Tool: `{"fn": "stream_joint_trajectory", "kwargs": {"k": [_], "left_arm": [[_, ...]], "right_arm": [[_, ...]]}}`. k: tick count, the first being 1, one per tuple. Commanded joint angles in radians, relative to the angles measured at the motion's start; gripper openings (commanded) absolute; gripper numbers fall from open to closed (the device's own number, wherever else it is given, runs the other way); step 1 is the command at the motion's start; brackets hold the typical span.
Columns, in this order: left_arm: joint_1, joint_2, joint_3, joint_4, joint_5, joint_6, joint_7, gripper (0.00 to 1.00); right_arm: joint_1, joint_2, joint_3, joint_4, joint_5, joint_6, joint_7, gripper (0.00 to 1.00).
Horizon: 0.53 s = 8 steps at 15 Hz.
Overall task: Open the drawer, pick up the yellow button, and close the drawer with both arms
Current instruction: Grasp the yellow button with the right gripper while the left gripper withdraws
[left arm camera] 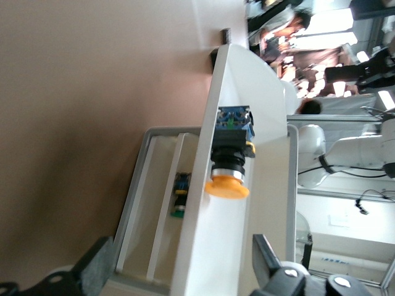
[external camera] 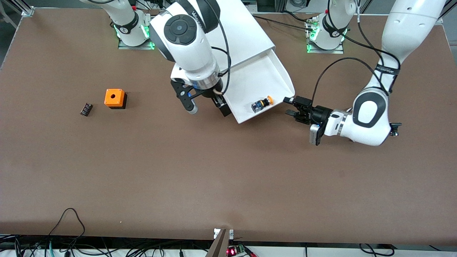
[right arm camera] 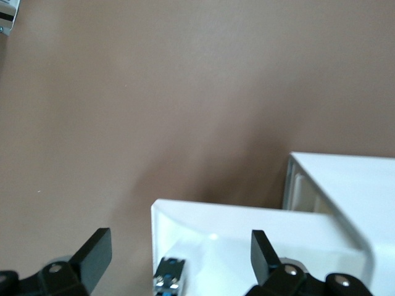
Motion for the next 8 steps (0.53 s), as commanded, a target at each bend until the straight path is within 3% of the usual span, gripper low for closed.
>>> {"fn": "stream_joint_trajectory", "kwargs": {"k": [1, 4, 8], "left_arm": [[-0.001, -0.042, 0.002, 0.159, 0.19, -0.092, -0.214, 1.0], [-0.004, -0.044, -0.003, 0.31, 0.415, -0.148, -0.341, 1.0], [-0.016, -0.053, -0.015, 0.465, 0.736, -0.197, -0.372, 1.0]], "right_arm": [[0.055, 0.111, -0.009, 0.147, -0.002, 0.01, 0.124, 1.0], [0.098, 0.155, -0.009, 0.156, -0.002, 0.068, 0.216, 1.0], [0.131, 0.198, -0.011, 0.156, -0.002, 0.123, 0.293, 1.0]]}}
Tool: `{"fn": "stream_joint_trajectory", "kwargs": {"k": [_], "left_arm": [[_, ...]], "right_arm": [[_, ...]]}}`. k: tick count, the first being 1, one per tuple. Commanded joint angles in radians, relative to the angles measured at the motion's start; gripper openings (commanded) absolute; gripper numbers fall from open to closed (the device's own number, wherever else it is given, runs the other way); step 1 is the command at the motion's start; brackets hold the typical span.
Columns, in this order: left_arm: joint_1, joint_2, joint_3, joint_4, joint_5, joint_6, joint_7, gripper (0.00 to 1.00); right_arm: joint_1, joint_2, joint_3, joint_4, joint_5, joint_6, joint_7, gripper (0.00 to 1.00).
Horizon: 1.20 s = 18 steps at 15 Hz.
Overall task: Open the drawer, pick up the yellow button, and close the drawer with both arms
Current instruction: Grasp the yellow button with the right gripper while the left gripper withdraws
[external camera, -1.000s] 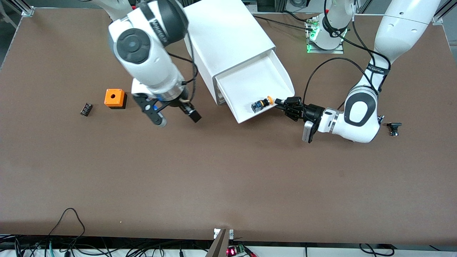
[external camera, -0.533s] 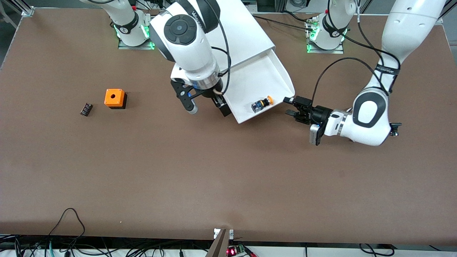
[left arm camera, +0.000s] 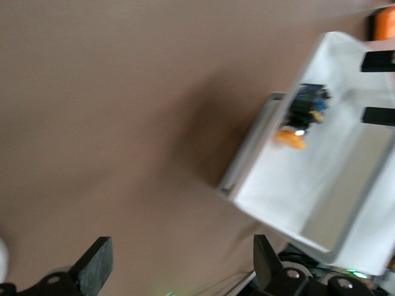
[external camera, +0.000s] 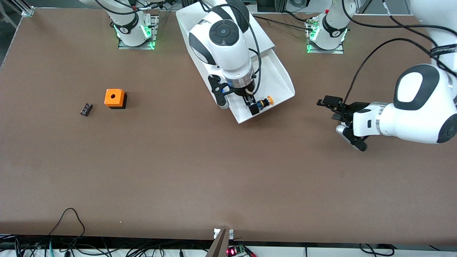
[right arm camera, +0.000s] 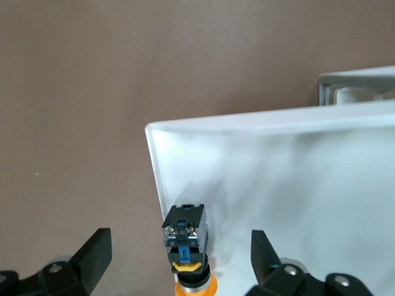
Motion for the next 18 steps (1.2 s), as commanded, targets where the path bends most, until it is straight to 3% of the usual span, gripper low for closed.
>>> {"fn": "stream_joint_trajectory", "kwargs": {"k": [1, 4, 7, 8, 9, 11, 13, 15, 18], "left_arm": [[-0.025, 0.005, -0.016, 0.127, 0.25, -0.038, -0.028, 1.0], [-0.079, 0.006, -0.012, 0.221, 0.455, -0.03, -0.025, 1.0], [-0.079, 0.029, -0.006, 0.286, 0.451, 0.013, -0.031, 1.0], [-0.078, 0.025, -0.004, 0.286, 0.449, 0.01, -0.054, 1.0], [-0.078, 0.025, -0.009, 0.284, 0.451, 0.005, -0.099, 1.0], [-0.078, 0.022, -0.01, 0.282, 0.447, 0.001, -0.156, 1.0], [-0.076, 0.02, -0.01, 0.281, 0.447, 0.001, -0.192, 1.0], [-0.078, 0.02, -0.013, 0.281, 0.447, 0.001, -0.225, 1.0], [-0.076, 0.011, -0.027, 0.275, 0.446, -0.001, -0.273, 1.0]], "right_arm": [[0.021, 0.042, -0.011, 0.046, -0.002, 0.026, 0.06, 1.0], [0.033, 0.068, -0.012, 0.05, -0.003, 0.058, 0.097, 1.0], [0.044, 0.091, -0.012, 0.05, -0.005, 0.086, 0.104, 0.97], [0.043, 0.098, -0.014, 0.05, -0.006, 0.089, 0.104, 0.9], [0.044, 0.099, -0.014, 0.05, -0.01, 0.089, 0.103, 0.76], [0.044, 0.098, -0.017, 0.05, -0.01, 0.084, 0.098, 0.38], [0.044, 0.095, -0.017, 0.05, -0.01, 0.075, 0.095, 0.1], [0.044, 0.091, -0.017, 0.05, -0.01, 0.054, 0.094, 0.0], [0.043, 0.072, -0.017, 0.073, -0.01, 0.001, 0.077, 0.0]]}}
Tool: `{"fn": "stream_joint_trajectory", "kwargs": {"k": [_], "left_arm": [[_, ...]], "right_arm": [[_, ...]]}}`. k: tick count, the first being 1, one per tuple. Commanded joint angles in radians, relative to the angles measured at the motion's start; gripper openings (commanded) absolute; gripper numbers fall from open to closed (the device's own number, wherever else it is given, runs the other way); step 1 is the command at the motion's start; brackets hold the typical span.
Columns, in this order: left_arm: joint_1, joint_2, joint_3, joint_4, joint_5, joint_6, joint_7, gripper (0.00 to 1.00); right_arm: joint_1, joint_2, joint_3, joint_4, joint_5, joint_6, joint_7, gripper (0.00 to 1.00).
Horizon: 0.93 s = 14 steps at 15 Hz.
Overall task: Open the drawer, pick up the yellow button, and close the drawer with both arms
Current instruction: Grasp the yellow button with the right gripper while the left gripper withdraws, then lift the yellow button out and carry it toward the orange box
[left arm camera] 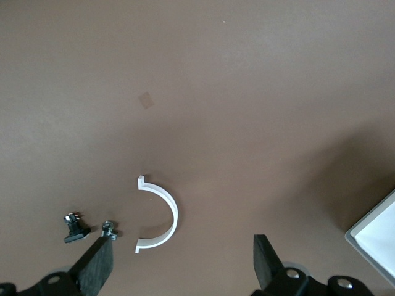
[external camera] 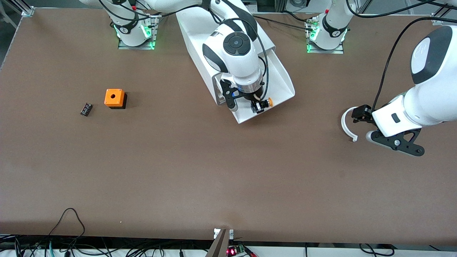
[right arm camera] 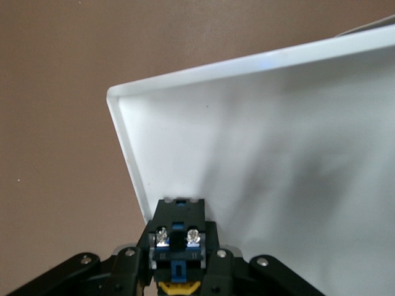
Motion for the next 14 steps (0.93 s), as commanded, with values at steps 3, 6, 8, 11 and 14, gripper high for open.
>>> {"fn": "stream_joint_trajectory", "kwargs": {"k": [3, 6, 8, 11, 14], "left_arm": [[0.003, 0.006, -0.008, 0.022, -0.023, -0.011, -0.041, 1.0], [0.008, 0.003, -0.008, 0.016, -0.051, -0.014, -0.104, 1.0], [0.002, -0.014, -0.009, -0.001, -0.051, -0.022, -0.154, 1.0], [0.0, -0.017, -0.026, -0.056, -0.088, 0.041, -0.278, 1.0], [-0.001, -0.017, -0.073, -0.173, -0.119, 0.244, -0.456, 1.0]], "right_arm": [[-0.002, -0.017, -0.013, 0.103, -0.009, -0.085, -0.045, 0.0], [-0.047, -0.06, -0.011, 0.103, -0.004, -0.109, -0.195, 0.0], [-0.088, -0.083, -0.007, 0.101, -0.001, -0.172, -0.358, 0.0], [-0.174, -0.103, -0.005, 0.101, 0.005, -0.281, -0.59, 0.0], [-0.277, -0.137, -0.013, 0.095, 0.077, -0.365, -0.865, 0.0]]}}
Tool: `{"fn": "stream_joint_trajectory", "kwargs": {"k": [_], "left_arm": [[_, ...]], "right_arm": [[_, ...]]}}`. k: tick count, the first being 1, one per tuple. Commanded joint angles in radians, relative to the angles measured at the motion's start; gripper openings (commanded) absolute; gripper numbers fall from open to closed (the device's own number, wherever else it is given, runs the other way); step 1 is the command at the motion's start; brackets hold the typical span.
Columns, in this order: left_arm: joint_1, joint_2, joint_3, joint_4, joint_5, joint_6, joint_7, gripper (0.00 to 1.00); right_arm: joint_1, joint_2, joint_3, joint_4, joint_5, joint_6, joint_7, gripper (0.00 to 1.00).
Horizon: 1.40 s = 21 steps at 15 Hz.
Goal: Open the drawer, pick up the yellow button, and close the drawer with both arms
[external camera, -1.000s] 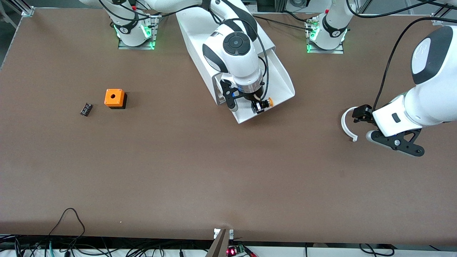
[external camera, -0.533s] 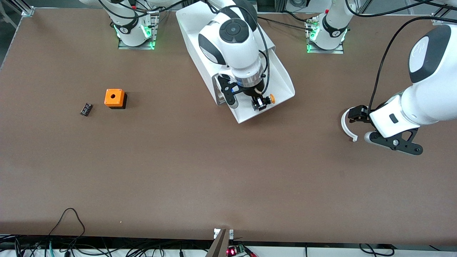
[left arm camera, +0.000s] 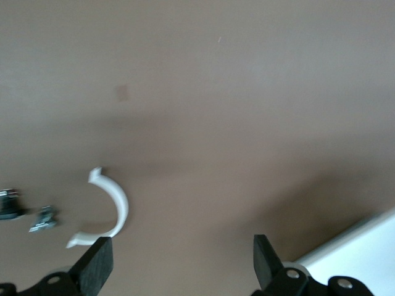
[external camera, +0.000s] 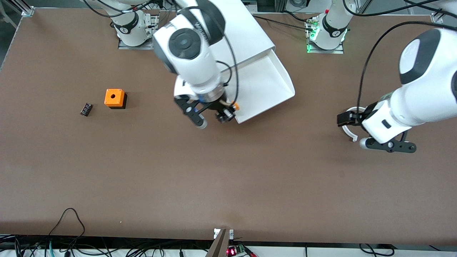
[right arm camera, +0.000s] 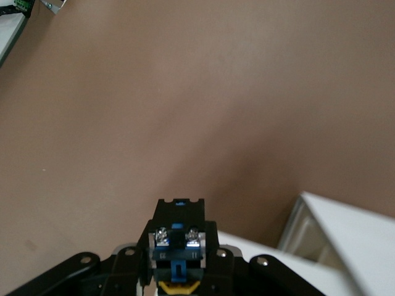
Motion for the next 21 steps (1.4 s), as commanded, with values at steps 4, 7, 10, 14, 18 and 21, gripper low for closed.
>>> {"fn": "stream_joint_trajectory", "kwargs": {"k": [4, 7, 10, 14, 18, 21], "left_arm": [[-0.082, -0.011, -0.047, -0.209, -0.002, 0.273, -0.342, 1.0], [-0.151, 0.014, -0.047, -0.273, 0.046, 0.389, -0.483, 1.0], [-0.2, 0.016, -0.047, -0.357, 0.083, 0.489, -0.626, 1.0], [-0.258, 0.002, -0.048, -0.423, 0.087, 0.515, -0.738, 1.0], [-0.282, -0.02, -0.068, -0.471, 0.086, 0.512, -0.792, 1.0], [-0.272, -0.053, -0.125, -0.517, 0.083, 0.503, -0.812, 1.0]], "right_arm": [[-0.18, -0.065, 0.004, -0.039, 0.053, -0.149, -0.426, 0.0], [-0.272, -0.114, 0.001, -0.149, 0.051, -0.141, -0.654, 0.0], [-0.336, -0.151, -0.033, -0.255, 0.05, -0.124, -0.894, 0.0], [-0.338, -0.158, -0.145, -0.365, 0.047, -0.048, -1.138, 0.0], [-0.339, -0.165, -0.214, -0.516, 0.036, 0.102, -1.323, 0.0], [-0.341, -0.162, -0.251, -0.654, 0.039, 0.279, -1.448, 0.0]]}}
